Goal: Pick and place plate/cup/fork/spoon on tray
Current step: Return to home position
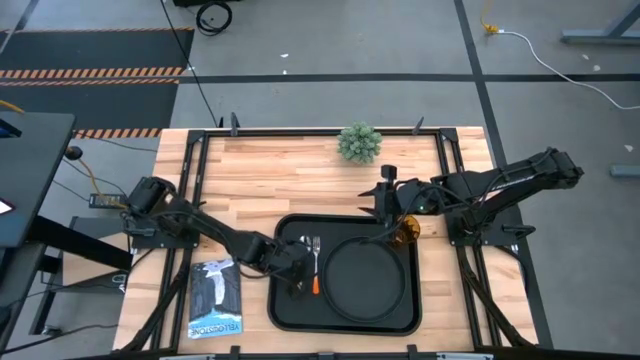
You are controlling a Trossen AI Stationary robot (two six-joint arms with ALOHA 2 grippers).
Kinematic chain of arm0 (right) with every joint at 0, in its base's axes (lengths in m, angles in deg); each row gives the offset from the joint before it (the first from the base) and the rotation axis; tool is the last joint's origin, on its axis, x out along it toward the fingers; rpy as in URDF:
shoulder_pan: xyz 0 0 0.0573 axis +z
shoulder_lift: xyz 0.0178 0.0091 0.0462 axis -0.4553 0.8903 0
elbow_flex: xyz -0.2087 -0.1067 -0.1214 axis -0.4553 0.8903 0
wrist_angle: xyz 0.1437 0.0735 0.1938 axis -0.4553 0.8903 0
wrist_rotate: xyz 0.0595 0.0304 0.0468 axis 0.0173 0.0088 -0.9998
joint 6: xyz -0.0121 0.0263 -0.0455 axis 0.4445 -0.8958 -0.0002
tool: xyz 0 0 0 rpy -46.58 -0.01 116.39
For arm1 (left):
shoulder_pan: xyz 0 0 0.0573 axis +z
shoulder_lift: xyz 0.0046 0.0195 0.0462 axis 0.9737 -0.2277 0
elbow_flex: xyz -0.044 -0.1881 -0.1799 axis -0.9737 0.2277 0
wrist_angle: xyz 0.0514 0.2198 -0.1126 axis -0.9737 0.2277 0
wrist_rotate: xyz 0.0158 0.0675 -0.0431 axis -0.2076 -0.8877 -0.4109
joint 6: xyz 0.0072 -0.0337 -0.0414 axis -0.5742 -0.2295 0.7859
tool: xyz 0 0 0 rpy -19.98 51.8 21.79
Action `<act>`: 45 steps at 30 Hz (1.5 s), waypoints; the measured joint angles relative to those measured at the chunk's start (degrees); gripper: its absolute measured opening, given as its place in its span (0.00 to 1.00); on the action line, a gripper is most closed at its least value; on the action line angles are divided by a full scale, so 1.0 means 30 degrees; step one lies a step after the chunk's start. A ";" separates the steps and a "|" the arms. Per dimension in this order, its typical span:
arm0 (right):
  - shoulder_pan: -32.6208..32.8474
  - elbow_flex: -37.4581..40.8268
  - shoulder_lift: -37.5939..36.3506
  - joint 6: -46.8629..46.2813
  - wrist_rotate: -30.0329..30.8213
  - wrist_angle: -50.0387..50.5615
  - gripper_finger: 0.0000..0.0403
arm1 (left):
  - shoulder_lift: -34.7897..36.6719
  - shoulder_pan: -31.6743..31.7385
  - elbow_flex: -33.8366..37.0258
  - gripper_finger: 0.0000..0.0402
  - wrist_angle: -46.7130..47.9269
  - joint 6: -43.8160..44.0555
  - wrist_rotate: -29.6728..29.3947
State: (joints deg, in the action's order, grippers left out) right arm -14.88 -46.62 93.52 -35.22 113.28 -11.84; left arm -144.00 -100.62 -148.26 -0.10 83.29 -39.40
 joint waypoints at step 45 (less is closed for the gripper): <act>0.1678 1.0309 -1.2063 -0.4047 -0.4461 -0.7877 0.38 | 1.6026 0.3626 1.1121 0.02 -1.0740 -1.6624 -0.2385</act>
State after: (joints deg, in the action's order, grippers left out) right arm -9.85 -15.69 57.33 -47.36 99.90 -35.47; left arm -95.92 -89.74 -114.90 -32.32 33.41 -46.55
